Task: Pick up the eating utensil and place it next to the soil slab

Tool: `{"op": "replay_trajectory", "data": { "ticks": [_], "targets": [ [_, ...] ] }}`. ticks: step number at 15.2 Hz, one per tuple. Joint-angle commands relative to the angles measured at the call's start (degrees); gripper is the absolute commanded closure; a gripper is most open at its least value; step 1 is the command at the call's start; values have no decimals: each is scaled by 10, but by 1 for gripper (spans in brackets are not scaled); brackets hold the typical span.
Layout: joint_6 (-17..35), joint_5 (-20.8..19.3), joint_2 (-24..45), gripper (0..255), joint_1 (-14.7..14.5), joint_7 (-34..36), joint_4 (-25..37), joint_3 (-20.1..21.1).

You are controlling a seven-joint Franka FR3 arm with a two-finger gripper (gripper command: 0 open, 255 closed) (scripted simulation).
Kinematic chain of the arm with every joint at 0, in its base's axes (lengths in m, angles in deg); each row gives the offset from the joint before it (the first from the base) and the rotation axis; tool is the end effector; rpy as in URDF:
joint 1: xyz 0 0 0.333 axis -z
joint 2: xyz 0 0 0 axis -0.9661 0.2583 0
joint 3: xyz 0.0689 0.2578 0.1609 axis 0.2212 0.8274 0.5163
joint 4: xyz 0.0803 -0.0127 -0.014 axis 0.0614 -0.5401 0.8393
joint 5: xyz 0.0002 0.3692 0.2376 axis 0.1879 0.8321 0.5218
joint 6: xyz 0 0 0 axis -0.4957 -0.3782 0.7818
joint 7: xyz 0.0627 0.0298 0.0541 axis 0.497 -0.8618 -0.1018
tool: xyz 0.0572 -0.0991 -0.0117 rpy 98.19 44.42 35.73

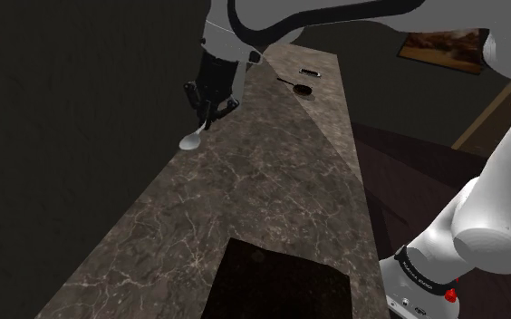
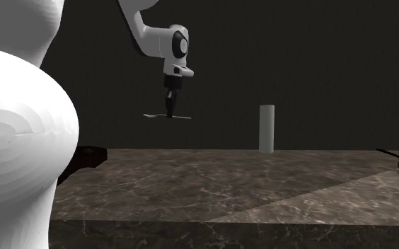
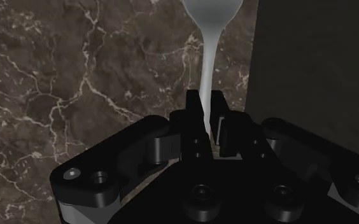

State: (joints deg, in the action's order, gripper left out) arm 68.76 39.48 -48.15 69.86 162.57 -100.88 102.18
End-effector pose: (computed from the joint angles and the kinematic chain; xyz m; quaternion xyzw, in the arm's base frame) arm 0.5921 0.3169 0.4625 -0.8876 0.4487 0.0295 0.0995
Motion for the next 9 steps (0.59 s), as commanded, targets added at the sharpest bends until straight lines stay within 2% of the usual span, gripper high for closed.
{"op": "replay_trajectory", "data": {
  "ticks": [1,9],
  "targets": [
    [13,13,-34,255,-2,6,-44,6],
    [47,71,-166,255,-32,41,-191,38]
  ]
}}
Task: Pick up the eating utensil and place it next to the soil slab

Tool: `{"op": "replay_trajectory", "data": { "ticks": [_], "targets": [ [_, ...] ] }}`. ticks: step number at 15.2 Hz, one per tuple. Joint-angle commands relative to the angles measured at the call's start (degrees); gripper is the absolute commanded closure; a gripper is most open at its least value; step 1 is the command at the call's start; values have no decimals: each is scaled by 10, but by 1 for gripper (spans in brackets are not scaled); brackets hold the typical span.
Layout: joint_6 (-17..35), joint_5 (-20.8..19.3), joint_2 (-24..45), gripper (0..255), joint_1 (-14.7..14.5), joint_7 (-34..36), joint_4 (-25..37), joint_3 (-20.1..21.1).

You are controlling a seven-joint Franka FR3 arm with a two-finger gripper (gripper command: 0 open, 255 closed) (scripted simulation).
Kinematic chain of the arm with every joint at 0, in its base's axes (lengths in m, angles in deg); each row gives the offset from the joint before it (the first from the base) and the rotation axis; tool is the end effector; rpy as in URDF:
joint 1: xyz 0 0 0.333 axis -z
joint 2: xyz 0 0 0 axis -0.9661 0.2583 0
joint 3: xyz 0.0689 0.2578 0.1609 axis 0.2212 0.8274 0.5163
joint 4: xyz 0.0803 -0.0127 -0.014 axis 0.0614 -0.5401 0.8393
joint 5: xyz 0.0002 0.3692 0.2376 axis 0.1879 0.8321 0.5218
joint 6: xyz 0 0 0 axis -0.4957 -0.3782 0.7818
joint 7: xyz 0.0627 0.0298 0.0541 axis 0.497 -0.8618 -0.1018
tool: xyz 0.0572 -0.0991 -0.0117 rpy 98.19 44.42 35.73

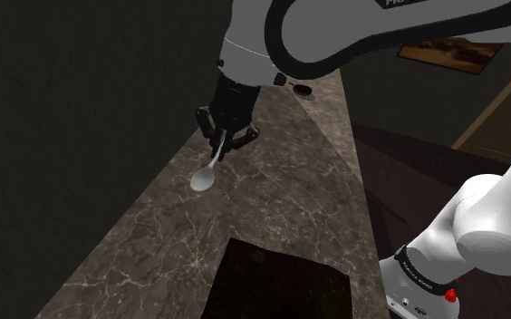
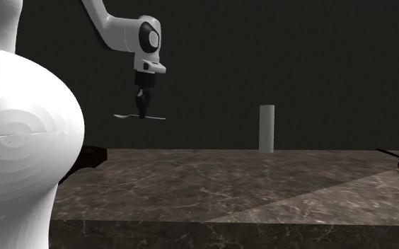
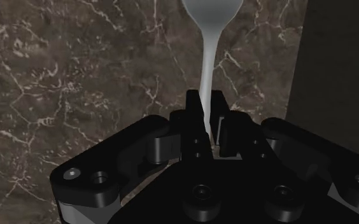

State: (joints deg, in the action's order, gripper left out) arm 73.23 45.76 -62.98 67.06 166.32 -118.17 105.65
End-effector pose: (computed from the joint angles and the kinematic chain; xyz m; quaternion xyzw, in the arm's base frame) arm 0.4794 0.3546 0.4587 -0.8878 0.4483 0.0296 0.0995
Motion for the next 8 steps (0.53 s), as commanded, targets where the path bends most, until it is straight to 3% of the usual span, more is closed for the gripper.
{"op": "replay_trajectory", "data": {
  "ticks": [1,8],
  "targets": [
    [5,16,-33,255,-9,9,-33,7],
    [11,67,-131,255,-53,56,-119,40]
  ]
}}
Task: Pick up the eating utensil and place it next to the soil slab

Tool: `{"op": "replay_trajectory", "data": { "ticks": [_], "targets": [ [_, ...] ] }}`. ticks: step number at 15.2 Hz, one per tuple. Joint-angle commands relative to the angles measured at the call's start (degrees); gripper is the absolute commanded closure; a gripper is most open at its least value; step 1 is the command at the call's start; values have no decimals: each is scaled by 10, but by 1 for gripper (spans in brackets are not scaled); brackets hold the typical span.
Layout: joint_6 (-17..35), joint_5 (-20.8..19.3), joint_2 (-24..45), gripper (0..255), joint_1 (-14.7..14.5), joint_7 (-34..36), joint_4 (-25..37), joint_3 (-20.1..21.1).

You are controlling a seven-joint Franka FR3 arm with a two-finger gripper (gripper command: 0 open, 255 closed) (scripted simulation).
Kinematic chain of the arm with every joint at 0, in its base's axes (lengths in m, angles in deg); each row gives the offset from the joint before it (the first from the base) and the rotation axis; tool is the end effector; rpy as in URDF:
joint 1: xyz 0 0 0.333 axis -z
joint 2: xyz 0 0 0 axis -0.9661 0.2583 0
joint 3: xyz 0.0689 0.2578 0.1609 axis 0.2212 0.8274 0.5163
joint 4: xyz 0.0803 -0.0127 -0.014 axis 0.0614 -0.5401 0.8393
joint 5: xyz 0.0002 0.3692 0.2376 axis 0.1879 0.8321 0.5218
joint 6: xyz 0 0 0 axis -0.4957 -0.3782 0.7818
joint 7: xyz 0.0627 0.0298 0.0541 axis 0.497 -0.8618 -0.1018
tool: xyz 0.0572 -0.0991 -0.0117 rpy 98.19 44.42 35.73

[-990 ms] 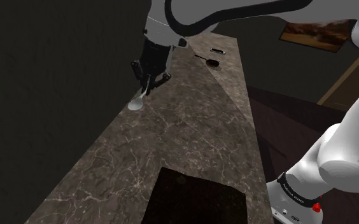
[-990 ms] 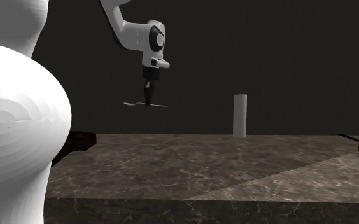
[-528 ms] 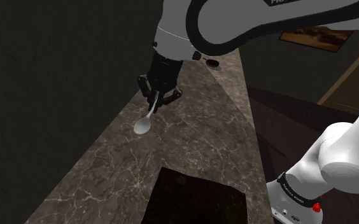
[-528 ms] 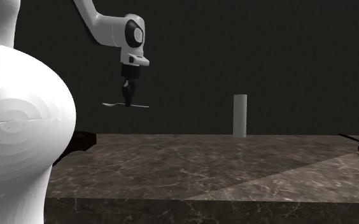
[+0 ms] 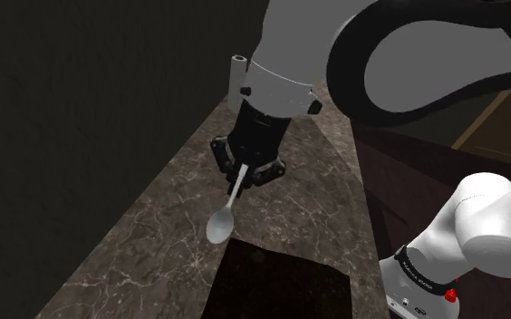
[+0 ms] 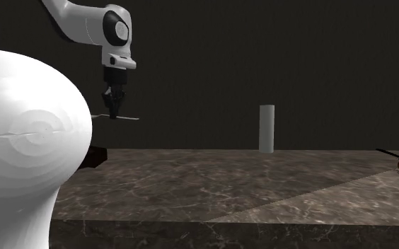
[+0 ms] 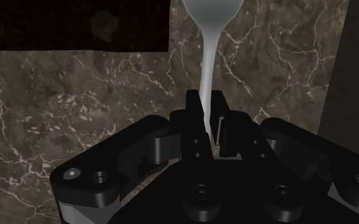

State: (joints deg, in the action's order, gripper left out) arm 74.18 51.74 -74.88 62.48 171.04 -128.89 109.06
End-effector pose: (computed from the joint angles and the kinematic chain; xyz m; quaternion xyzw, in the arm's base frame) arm 0.3775 0.3869 0.4601 -0.8877 0.4487 0.0293 0.0994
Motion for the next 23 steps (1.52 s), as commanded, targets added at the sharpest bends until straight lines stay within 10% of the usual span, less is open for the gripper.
{"op": "replay_trajectory", "data": {
  "ticks": [1,23],
  "targets": [
    [2,14,-25,255,-14,17,-21,11],
    [-24,127,-183,255,-154,272,-67,190]
  ]
}}
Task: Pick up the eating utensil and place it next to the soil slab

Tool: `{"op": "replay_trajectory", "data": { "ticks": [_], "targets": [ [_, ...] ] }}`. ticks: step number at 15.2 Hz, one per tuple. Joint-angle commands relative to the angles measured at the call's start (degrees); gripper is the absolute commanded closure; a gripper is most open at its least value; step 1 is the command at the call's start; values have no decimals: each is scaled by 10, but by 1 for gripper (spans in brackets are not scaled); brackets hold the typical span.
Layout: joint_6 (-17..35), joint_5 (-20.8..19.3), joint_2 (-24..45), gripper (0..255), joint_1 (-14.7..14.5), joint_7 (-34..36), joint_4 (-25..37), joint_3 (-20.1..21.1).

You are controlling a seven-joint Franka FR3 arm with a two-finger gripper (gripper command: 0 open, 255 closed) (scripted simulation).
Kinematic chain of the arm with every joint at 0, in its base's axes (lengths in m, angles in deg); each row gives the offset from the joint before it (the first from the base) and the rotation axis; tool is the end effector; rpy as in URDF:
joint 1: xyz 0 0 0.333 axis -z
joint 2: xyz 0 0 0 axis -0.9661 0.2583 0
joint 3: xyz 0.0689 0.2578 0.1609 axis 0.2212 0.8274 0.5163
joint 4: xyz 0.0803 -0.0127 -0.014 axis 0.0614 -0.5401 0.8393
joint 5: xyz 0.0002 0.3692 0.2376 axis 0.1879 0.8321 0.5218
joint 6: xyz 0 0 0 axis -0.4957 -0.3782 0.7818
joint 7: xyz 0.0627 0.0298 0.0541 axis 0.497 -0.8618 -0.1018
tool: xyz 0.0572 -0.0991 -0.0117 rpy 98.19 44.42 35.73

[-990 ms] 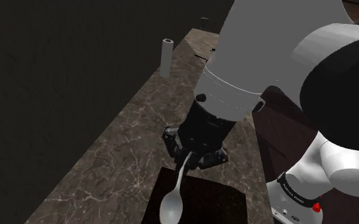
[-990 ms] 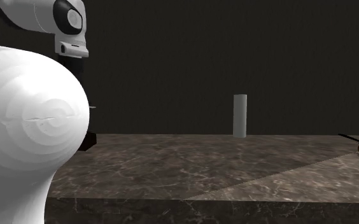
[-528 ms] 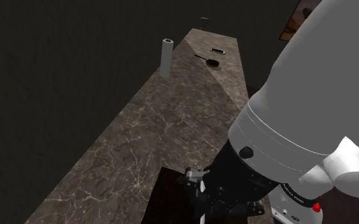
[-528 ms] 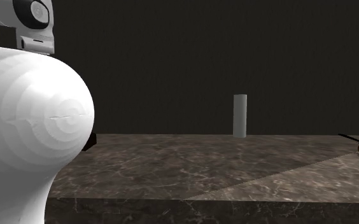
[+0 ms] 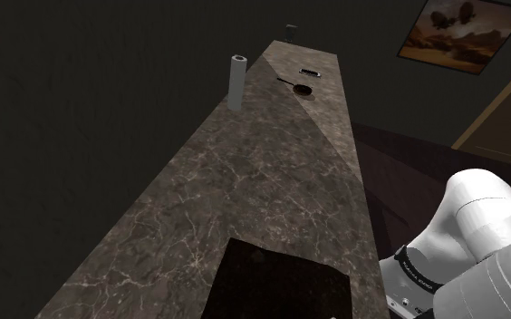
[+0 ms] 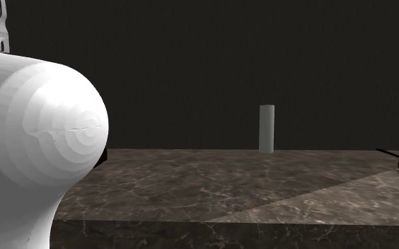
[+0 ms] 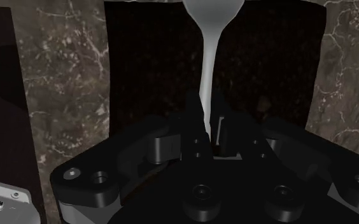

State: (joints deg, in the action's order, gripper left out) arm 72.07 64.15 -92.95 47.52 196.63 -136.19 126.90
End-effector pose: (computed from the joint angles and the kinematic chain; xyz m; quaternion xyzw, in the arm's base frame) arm 0.0773 0.4917 0.4625 -0.8878 0.4483 0.0291 0.0996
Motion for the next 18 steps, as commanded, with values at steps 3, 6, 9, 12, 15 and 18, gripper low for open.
{"op": "replay_trajectory", "data": {
  "ticks": [3,6,9,12,15,18],
  "targets": [
    [-6,9,-4,255,-10,59,24,47],
    [-8,12,-1,255,-10,103,47,87],
    [-10,12,5,255,-3,148,76,132],
    [-12,9,14,255,14,192,111,183],
    [-16,4,22,255,42,237,151,241],
    [6,10,24,255,48,234,135,257]
  ]
}}
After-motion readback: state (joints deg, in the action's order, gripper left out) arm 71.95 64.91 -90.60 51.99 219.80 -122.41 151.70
